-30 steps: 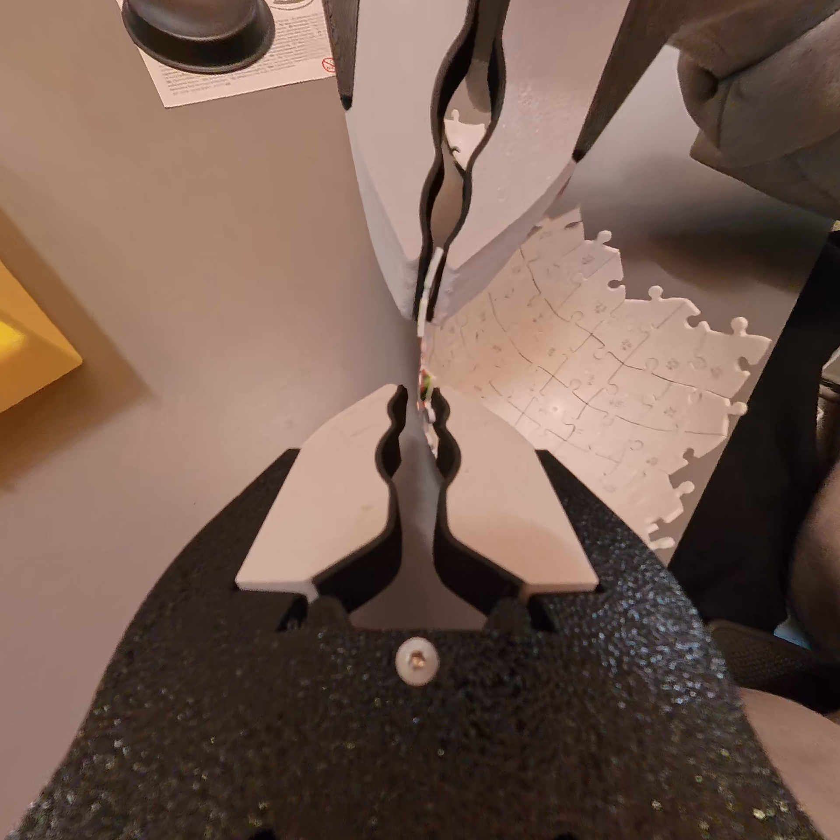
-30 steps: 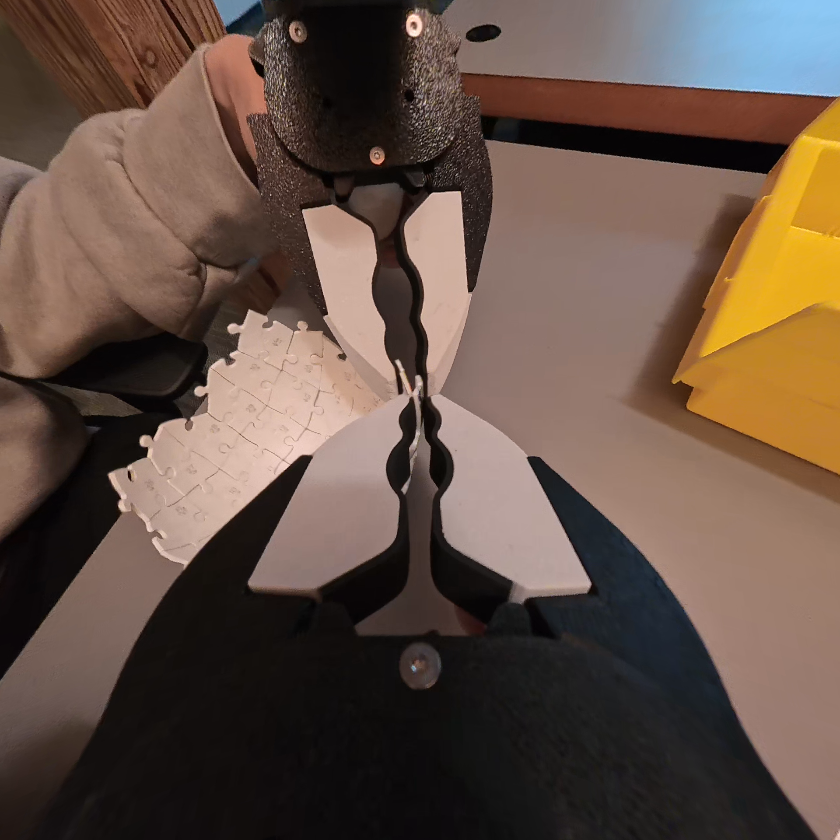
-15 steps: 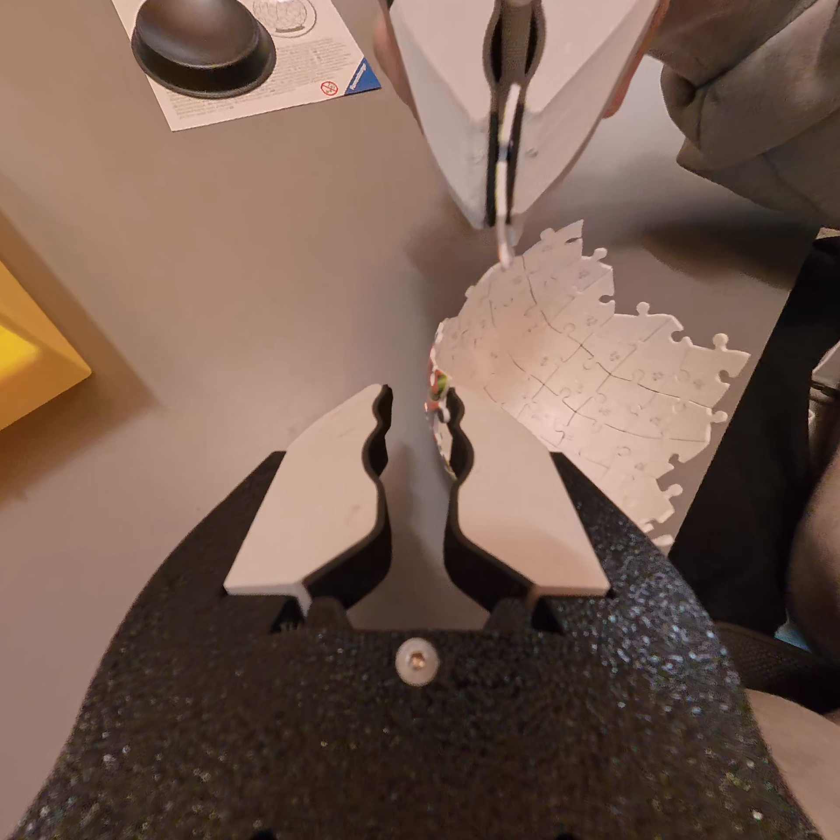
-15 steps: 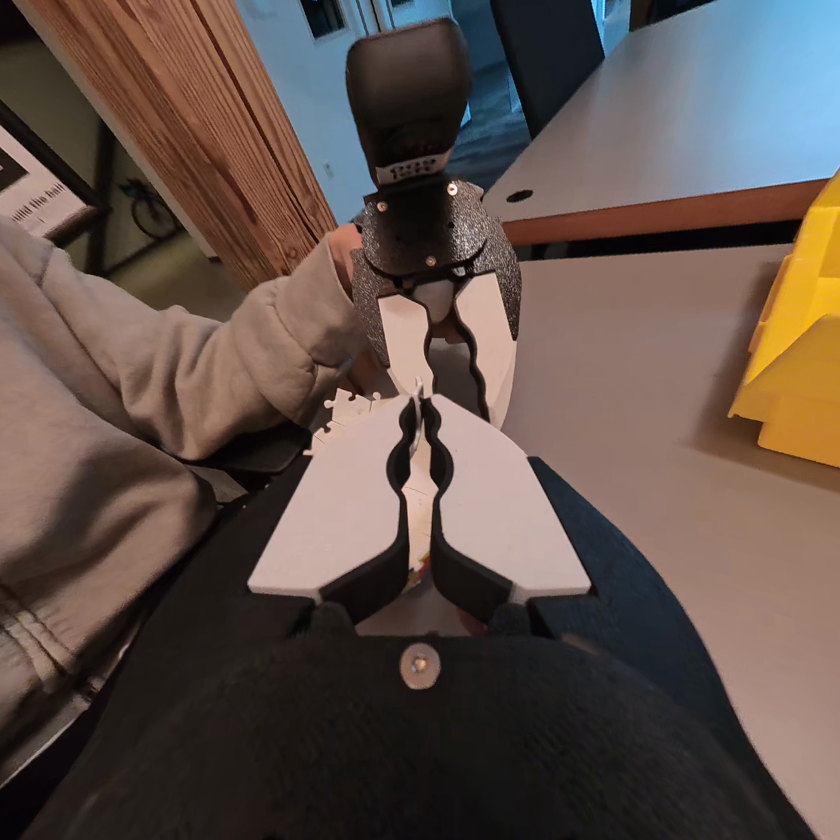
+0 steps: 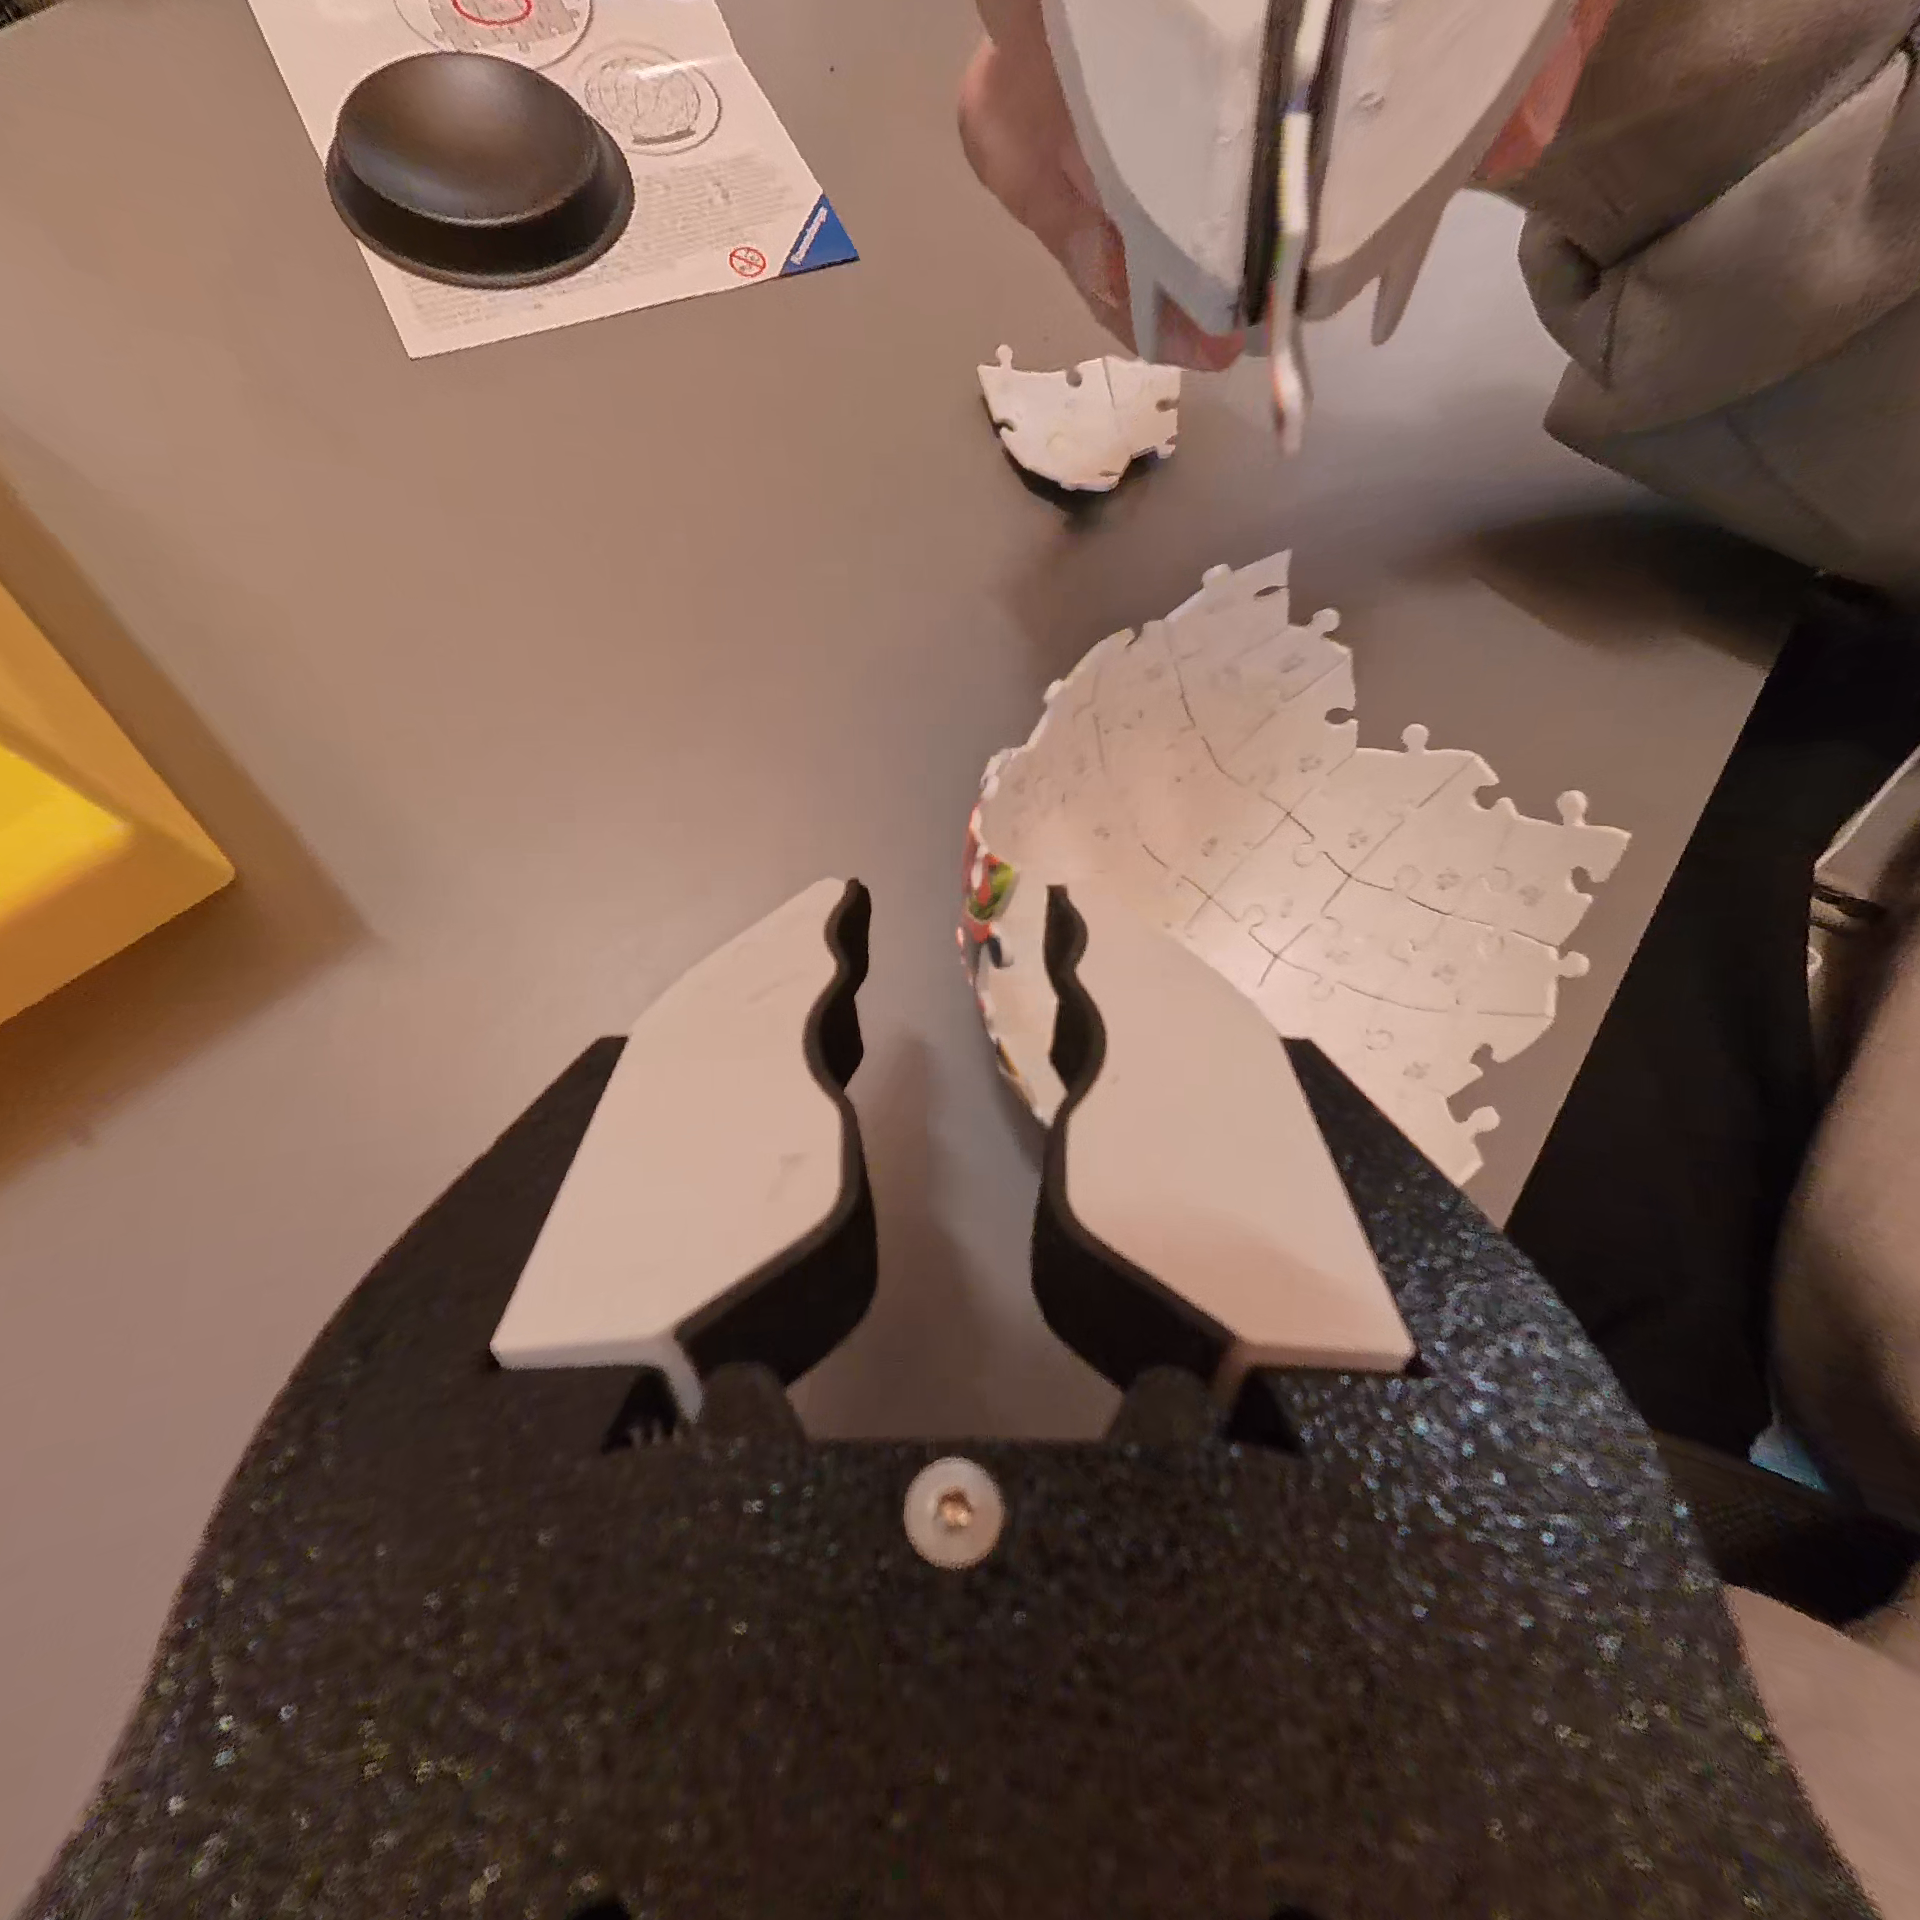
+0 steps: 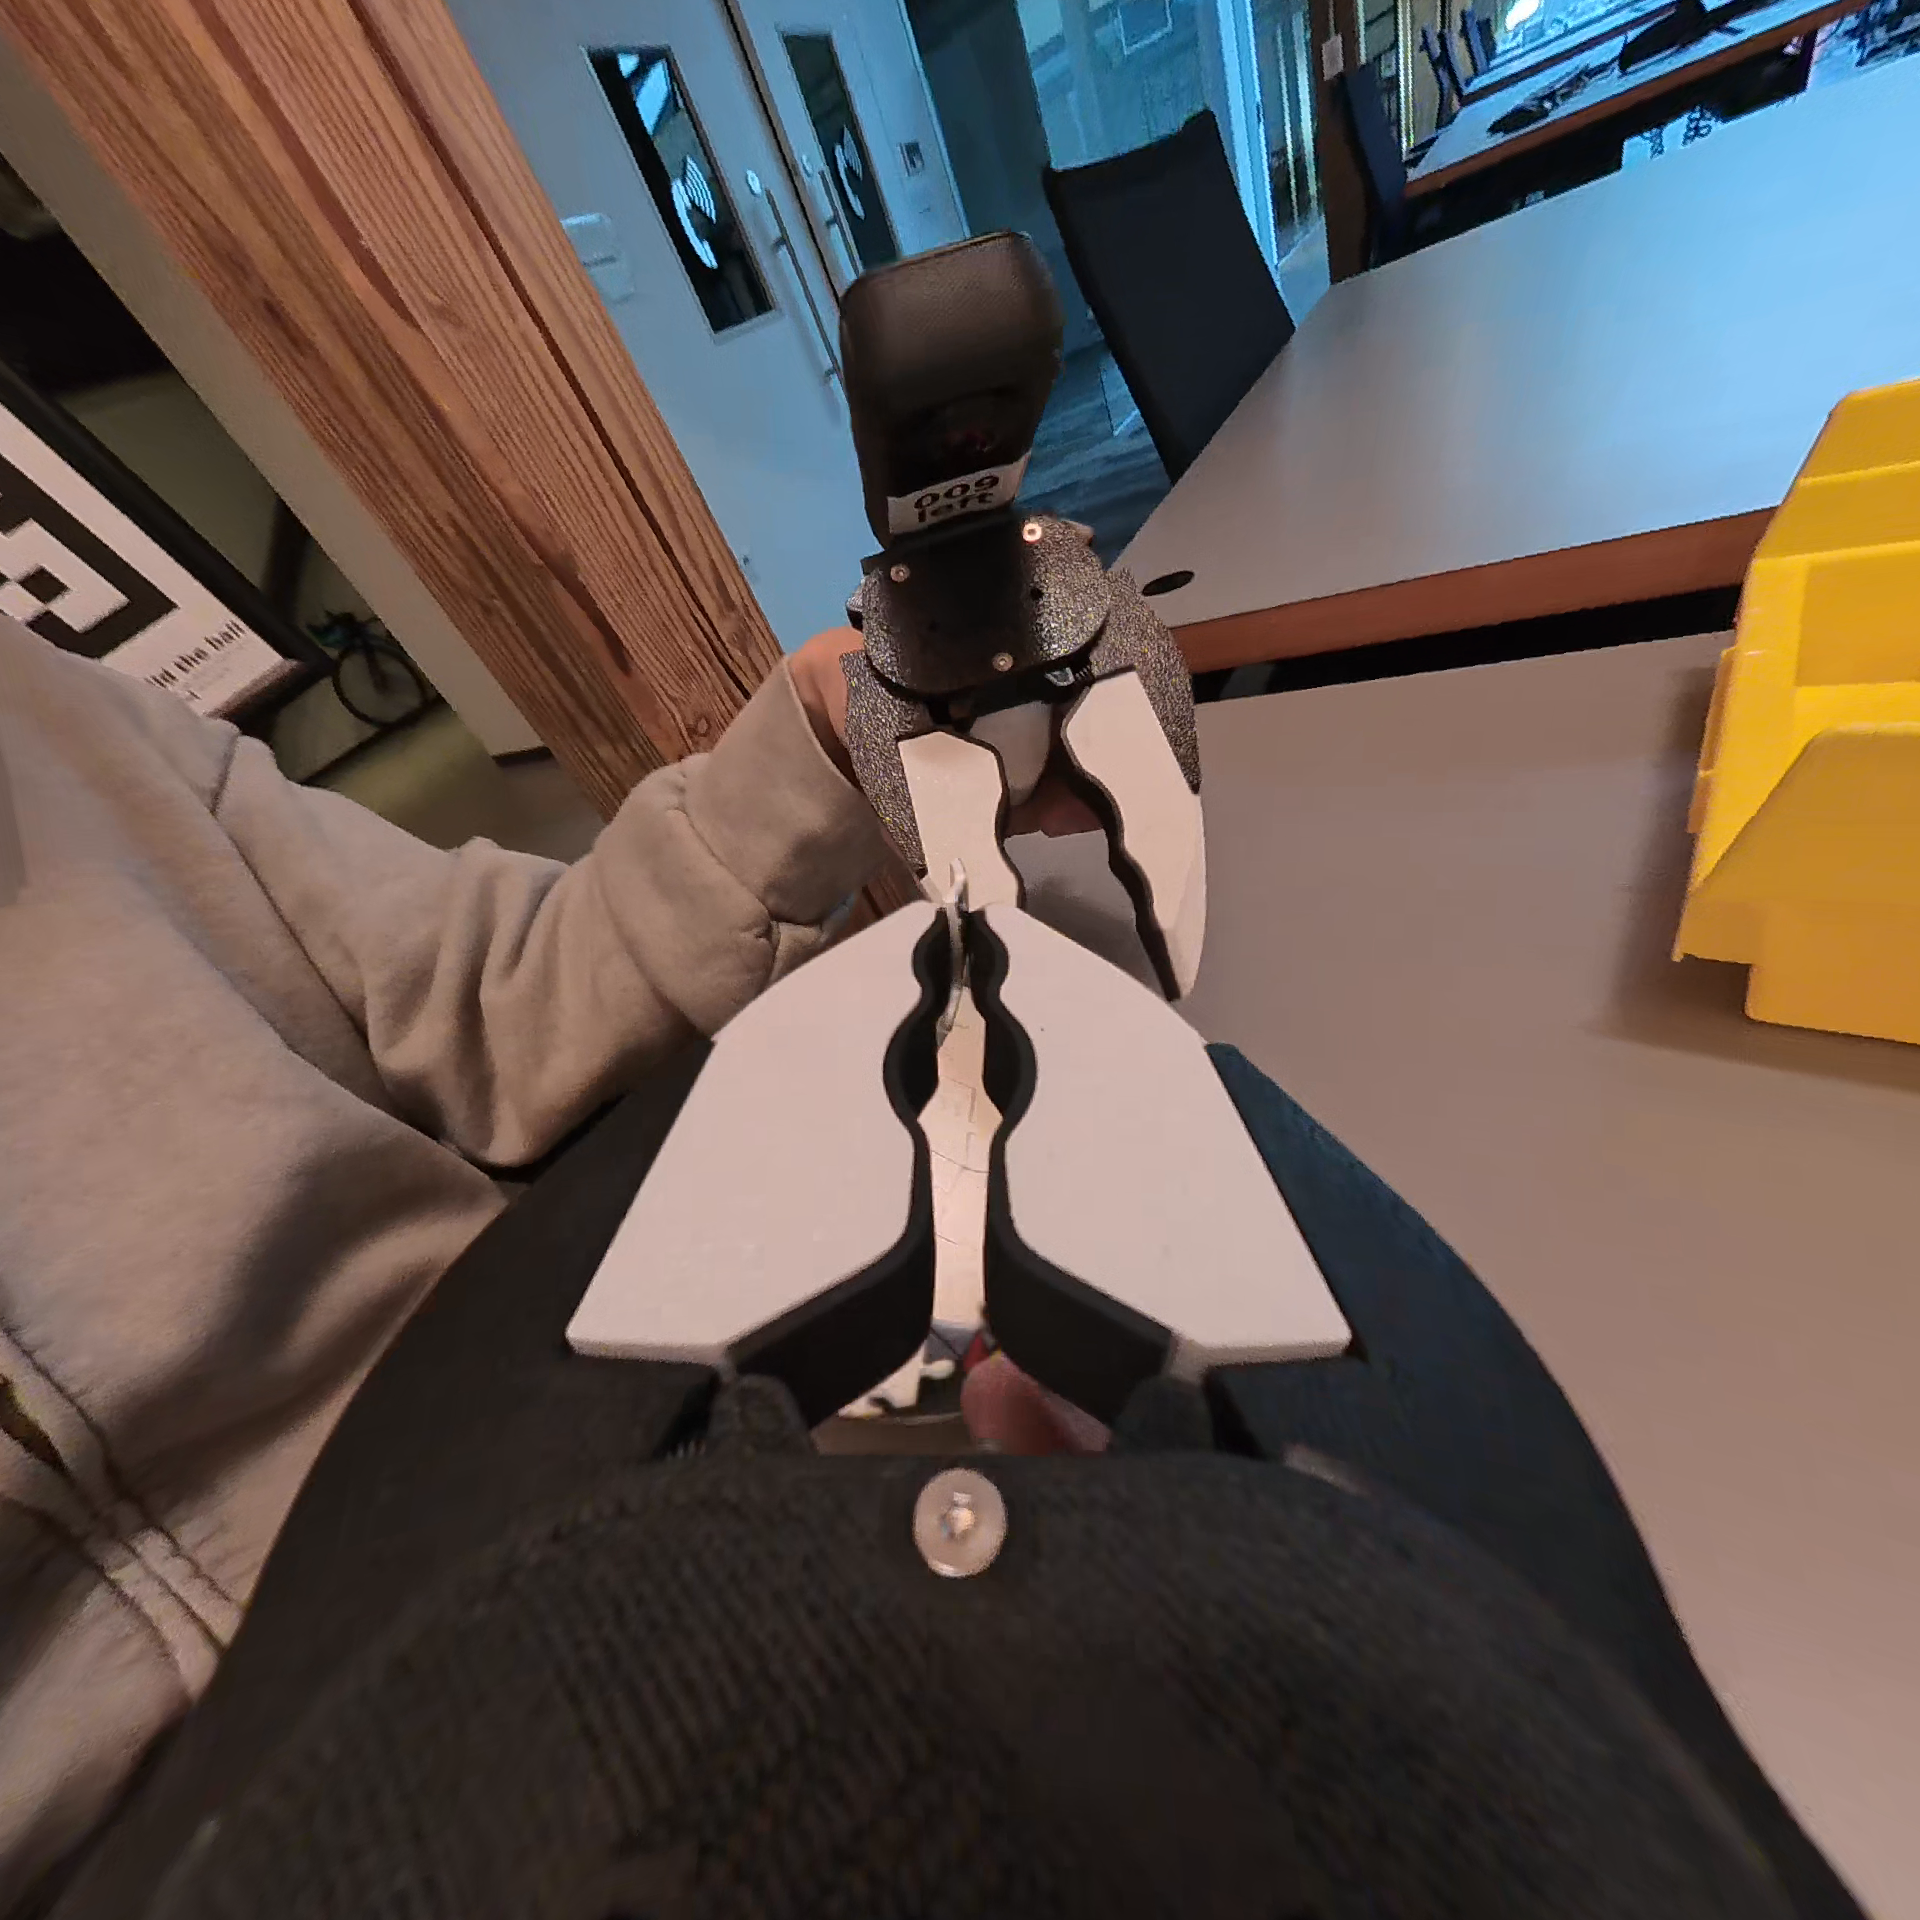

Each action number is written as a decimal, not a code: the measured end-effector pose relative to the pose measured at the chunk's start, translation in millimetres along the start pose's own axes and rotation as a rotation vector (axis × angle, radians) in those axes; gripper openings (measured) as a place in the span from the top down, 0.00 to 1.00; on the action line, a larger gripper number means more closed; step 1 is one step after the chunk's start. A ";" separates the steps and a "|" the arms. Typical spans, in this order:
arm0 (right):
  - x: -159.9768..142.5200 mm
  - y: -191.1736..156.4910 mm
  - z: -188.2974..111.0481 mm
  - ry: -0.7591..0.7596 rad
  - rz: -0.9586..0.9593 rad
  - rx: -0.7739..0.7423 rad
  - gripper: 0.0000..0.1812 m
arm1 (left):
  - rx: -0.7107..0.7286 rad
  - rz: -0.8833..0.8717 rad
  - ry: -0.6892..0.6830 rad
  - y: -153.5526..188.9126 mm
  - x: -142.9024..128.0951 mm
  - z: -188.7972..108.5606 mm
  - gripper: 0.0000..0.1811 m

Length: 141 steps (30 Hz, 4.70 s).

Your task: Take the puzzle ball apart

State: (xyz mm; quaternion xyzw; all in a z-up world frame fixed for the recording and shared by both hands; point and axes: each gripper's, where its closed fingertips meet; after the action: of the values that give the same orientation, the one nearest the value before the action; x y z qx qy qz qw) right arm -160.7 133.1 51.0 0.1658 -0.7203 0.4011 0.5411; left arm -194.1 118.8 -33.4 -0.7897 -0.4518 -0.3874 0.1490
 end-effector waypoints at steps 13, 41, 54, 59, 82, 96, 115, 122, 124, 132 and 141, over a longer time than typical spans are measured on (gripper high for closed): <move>10.8 -16.1 2.9 0.020 -0.130 -0.126 0.98 | -0.073 0.005 0.260 45.7 77.5 -30.3 0.88; 5.5 5.3 9.3 -0.063 -0.247 -0.258 0.99 | -0.079 -0.072 0.305 25.4 66.4 -32.0 1.00; -34.6 21.6 24.8 -0.543 -0.406 -0.156 0.99 | 0.046 -0.055 -0.097 9.2 -8.6 -16.7 0.85; -41.5 32.5 27.1 -0.650 -0.450 -0.148 0.99 | 0.052 -0.035 -0.186 6.1 -20.4 -3.4 0.85; -53.4 39.5 40.8 -0.714 -0.545 -0.053 0.99 | 0.003 -0.019 -0.138 3.6 -18.7 8.2 0.96; -53.9 40.9 45.8 -0.727 -0.642 -0.127 0.99 | -0.004 -0.052 -0.129 0.5 -21.5 8.7 0.96; -55.6 49.1 47.4 -0.733 -0.798 -0.167 0.98 | 0.029 -0.039 -0.134 -5.5 -24.7 10.6 0.98; -55.3 51.0 49.6 -0.780 -0.854 -0.148 0.98 | 0.015 -0.049 -0.124 -4.6 -25.3 9.2 0.95; -55.6 51.9 49.3 -0.793 -0.862 -0.150 0.98 | 0.015 -0.041 -0.124 -3.9 -25.6 9.1 0.93; -55.0 54.3 51.5 -0.818 -0.905 -0.165 0.97 | 0.046 -0.023 -0.135 -8.1 -27.8 8.7 0.97; -54.6 57.2 51.9 -0.832 -0.888 -0.162 0.98 | 0.031 -0.062 -0.130 -8.4 -27.3 9.2 0.93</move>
State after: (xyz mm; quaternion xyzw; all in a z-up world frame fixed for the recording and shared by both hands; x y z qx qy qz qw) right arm -213.1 118.9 -26.3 0.5513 -0.7614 -0.0169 0.3407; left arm -204.7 112.4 -60.7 -0.7965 -0.4907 -0.3326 0.1192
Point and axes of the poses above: each gripper's, where its closed fingertips meet, z out along the fingers, x out of its top, y = z × x across the jaws, and after that the axes turned 2 degrees about z, right-handed
